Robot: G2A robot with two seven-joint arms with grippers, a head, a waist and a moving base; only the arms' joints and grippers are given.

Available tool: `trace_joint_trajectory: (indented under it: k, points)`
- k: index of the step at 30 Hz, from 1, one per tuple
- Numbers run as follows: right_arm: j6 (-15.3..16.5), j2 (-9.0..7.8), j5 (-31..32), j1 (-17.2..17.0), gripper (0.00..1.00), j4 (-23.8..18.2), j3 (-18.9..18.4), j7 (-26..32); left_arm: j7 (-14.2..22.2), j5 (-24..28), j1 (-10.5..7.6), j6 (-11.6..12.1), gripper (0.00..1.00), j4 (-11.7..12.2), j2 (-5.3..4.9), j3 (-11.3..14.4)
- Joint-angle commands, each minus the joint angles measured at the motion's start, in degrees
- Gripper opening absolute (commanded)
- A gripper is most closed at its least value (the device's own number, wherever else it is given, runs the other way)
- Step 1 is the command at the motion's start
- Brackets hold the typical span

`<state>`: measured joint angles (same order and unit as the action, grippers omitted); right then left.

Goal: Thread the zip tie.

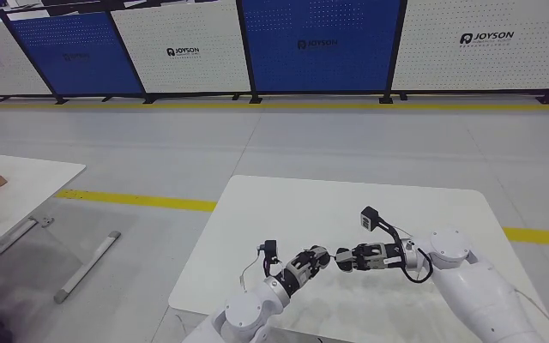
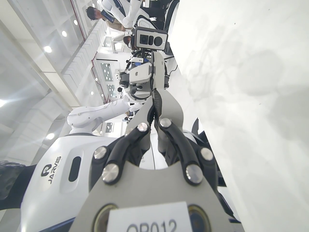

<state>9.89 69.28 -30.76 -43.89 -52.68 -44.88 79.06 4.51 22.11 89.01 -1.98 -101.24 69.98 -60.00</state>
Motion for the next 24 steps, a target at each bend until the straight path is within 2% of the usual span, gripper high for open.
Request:
trace_joint_trajectory:
  k: [1,3,4,9,24]
  points:
    - [0.0,0.00,0.0,0.0,0.00,0.0,0.0,0.0,0.0,-0.5,0.14,0.1,0.11,-0.1,-0.01,0.1]
    - [0.0,0.00,0.0,0.0,0.00,0.0,0.0,0.0,0.1,-1.1,0.21,0.2,0.17,-0.1,-0.03,0.2]
    - [0.0,0.00,0.0,0.0,0.00,0.0,0.0,0.0,0.1,-1.2,0.22,0.3,0.17,-0.1,-0.03,0.2]
    - [0.0,0.00,0.0,0.0,0.00,0.0,0.0,0.0,0.2,-1.7,0.19,0.7,0.02,0.0,-0.01,0.3]
    - [0.0,0.00,0.0,0.0,0.00,0.0,0.0,0.0,0.1,-1.5,0.27,1.4,0.00,0.1,0.10,0.3]
